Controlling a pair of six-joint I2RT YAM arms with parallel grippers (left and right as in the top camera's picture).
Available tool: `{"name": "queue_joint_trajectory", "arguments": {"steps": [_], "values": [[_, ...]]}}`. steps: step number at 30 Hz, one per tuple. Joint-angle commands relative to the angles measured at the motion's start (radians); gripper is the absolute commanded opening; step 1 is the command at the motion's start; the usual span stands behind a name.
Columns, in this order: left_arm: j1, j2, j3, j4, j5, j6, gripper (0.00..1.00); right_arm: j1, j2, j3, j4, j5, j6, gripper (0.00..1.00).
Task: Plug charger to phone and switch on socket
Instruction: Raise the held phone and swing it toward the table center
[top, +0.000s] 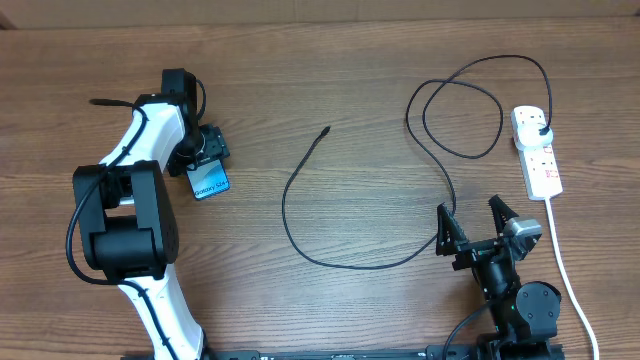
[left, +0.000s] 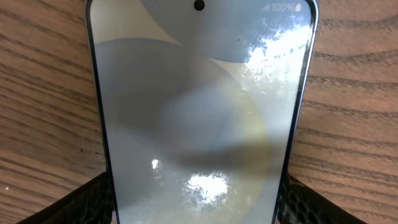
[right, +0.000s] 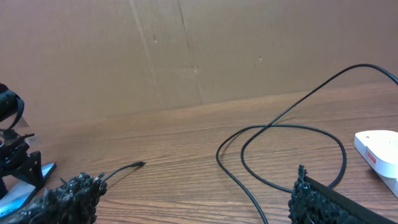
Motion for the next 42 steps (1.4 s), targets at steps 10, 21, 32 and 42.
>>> {"name": "queue_joint_trajectory", "arguments": {"steps": [10, 21, 32, 42], "values": [[-0.006, 0.067, 0.167, -0.172, 0.117, 0.0, 0.74, 0.006, -0.008, -0.011, 0.005, 0.009, -0.005, 1.0], [-0.007, 0.067, 0.317, -0.299, 0.134, 0.0, 0.71, 0.006, -0.008, -0.011, 0.005, 0.009, -0.005, 1.0], [-0.008, 0.067, 0.409, -0.383, 0.185, 0.003, 0.72, 0.006, -0.008, -0.011, 0.005, 0.009, -0.005, 1.0], [-0.066, 0.033, 0.661, -0.539, 0.169, 0.027, 0.7, 0.006, -0.008, -0.011, 0.005, 0.009, -0.005, 1.0]]}}
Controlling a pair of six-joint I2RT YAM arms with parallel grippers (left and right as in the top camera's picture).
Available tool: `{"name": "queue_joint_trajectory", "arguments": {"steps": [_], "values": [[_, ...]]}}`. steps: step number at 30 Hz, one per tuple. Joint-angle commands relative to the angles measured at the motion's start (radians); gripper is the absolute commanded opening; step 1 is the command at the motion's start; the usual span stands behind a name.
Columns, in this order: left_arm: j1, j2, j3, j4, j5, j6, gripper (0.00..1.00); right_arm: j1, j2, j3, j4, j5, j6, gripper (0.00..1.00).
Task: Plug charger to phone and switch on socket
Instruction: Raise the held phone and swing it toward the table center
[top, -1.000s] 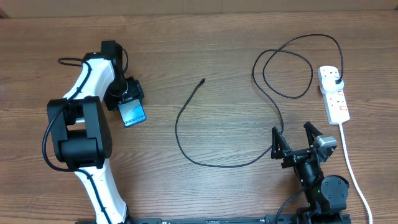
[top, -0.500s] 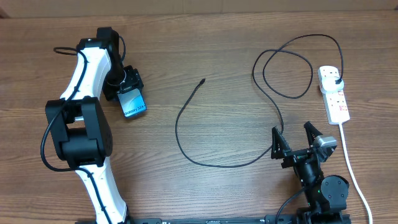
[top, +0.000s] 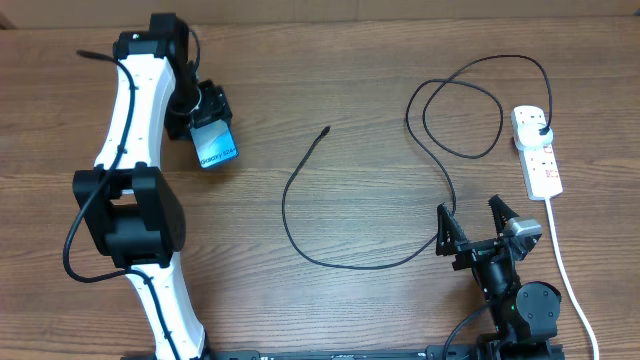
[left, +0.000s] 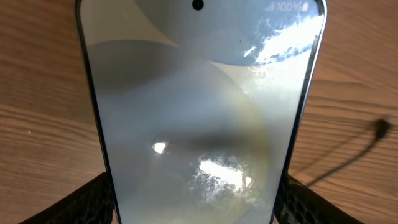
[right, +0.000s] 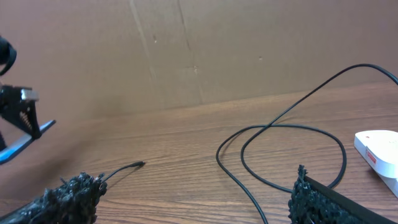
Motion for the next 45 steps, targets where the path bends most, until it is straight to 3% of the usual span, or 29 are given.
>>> {"name": "queue_joint_trajectory", "arguments": {"steps": [1, 9, 19, 28, 33, 45], "values": [[-0.029, -0.047, 0.103, -0.037, 0.004, 0.023, 0.7, 0.005, -0.008, -0.011, 0.005, 0.009, -0.005, 1.0], [-0.046, -0.064, 0.172, -0.106, 0.142, 0.014, 0.66, 0.005, -0.008, -0.011, 0.004, 0.009, -0.005, 1.0], [-0.047, -0.064, 0.172, -0.143, 0.396, -0.126, 0.63, 0.005, -0.008, -0.011, 0.004, 0.009, -0.005, 1.0], [-0.047, -0.064, 0.172, -0.272, 0.484, -0.362, 0.59, 0.005, -0.008, -0.011, 0.004, 0.009, -0.005, 1.0], [-0.047, -0.064, 0.172, -0.33, 0.606, -0.371, 0.52, 0.005, -0.008, -0.011, 0.004, 0.009, -0.005, 1.0], [-0.049, -0.064, 0.172, -0.333, 0.824, -0.408, 0.52, 0.005, -0.008, -0.011, 0.004, 0.009, -0.005, 1.0]]}}
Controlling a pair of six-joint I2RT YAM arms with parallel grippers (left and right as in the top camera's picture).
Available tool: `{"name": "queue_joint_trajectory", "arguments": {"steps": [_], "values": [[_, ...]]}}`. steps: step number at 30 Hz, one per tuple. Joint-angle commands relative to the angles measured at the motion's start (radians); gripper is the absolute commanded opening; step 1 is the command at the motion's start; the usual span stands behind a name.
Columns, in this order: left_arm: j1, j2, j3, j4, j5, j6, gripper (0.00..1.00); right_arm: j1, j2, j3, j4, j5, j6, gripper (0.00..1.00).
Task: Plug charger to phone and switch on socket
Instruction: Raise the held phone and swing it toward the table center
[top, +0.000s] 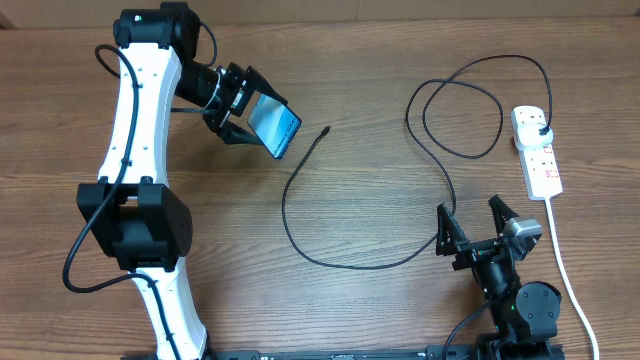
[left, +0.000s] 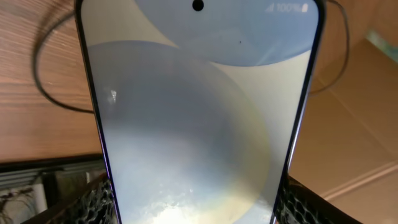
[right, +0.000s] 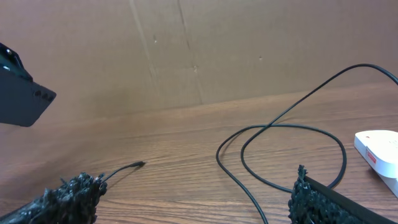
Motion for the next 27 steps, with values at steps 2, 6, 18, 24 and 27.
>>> {"name": "queue_joint_trajectory", "arguments": {"steps": [2, 6, 18, 24, 27], "values": [[-0.005, -0.04, 0.029, -0.006, 0.11, -0.044, 0.51, 0.006, -0.008, -0.011, 0.005, 0.009, -0.005, 1.0], [-0.006, -0.04, 0.029, -0.006, 0.142, -0.067, 0.53, 0.006, -0.008, -0.011, 0.005, 0.009, -0.005, 1.0], [-0.007, -0.04, 0.029, -0.006, 0.18, -0.146, 0.52, 0.006, -0.008, -0.011, 0.005, 0.009, -0.005, 1.0], [-0.007, -0.04, 0.029, 0.003, 0.071, -0.248, 0.56, 0.006, -0.008, -0.011, 0.005, 0.009, -0.005, 1.0], [-0.007, -0.04, 0.029, 0.033, 0.042, -0.269, 0.56, 0.006, -0.008, -0.011, 0.005, 0.009, -0.005, 1.0]]}}
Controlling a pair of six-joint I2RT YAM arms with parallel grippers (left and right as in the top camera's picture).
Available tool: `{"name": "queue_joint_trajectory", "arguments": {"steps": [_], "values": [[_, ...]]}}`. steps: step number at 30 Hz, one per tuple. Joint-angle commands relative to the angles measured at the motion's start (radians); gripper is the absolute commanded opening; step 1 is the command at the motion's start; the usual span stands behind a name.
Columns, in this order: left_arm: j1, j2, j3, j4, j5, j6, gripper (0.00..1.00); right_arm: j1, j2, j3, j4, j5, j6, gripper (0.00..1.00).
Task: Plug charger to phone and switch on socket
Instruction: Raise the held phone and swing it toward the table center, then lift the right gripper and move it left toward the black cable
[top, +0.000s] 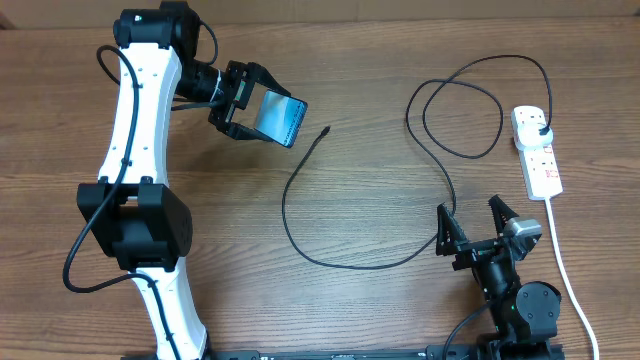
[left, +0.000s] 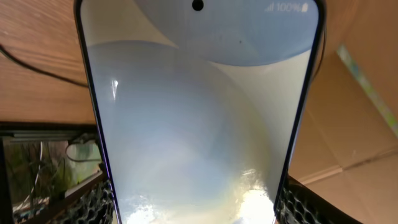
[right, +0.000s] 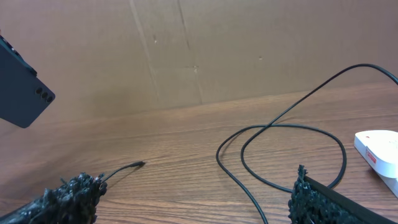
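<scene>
My left gripper (top: 248, 112) is shut on the phone (top: 279, 119), holding it raised and tilted over the table's far middle; its lit screen fills the left wrist view (left: 199, 112), and its dark back (right: 23, 94) shows at the left of the right wrist view. The black charger cable (top: 300, 180) lies looped on the table, its free plug end (top: 326, 131) just right of the phone. The white socket strip (top: 537, 152) lies at the far right with the charger plugged in. My right gripper (top: 476, 228) rests open near the front, holding nothing.
A brown cardboard wall (right: 199, 50) backs the table. The strip's white lead (top: 565, 260) runs down the right edge. The cable's large loops (top: 465, 105) lie between the plug end and the strip.
My left gripper has turned the phone and shifted it slightly right and farther back, nearer the cable's plug end. The right arm and cable have not moved.
My left gripper first held the phone low at the table's left. It then held it farther back, then lifted and carried right toward the cable's free end, where it is now tilted in the air. The right gripper stayed open and still throughout.
</scene>
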Motion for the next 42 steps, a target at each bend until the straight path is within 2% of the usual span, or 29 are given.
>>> {"name": "queue_joint_trajectory", "arguments": {"steps": [1, 5, 11, 17, 24, 31, 42], "values": [[-0.007, -0.04, 0.029, 0.022, -0.026, -0.056, 0.56, 0.005, -0.008, -0.011, 0.005, 0.009, -0.005, 1.0], [-0.007, -0.04, 0.029, 0.024, -0.059, -0.057, 0.55, 0.005, -0.008, -0.011, 0.005, 0.009, -0.005, 1.0], [-0.007, -0.04, 0.029, 0.026, -0.193, -0.109, 0.55, 0.005, -0.008, -0.011, 0.005, 0.009, -0.005, 1.0], [-0.007, -0.04, 0.029, 0.028, -0.21, -0.109, 0.55, 0.005, -0.008, -0.011, 0.005, 0.008, -0.003, 1.0], [-0.007, -0.04, 0.029, 0.029, -0.255, -0.109, 0.56, 0.005, -0.008, -0.01, 0.006, -0.019, 0.135, 1.0], [-0.007, -0.04, 0.029, 0.03, -0.322, -0.109, 0.55, 0.005, -0.008, 0.002, -0.001, -0.143, 0.136, 1.0], [-0.007, -0.04, 0.029, 0.033, -0.339, -0.109, 0.54, 0.005, 0.073, 0.187, -0.146, -0.157, 0.185, 1.0]]}}
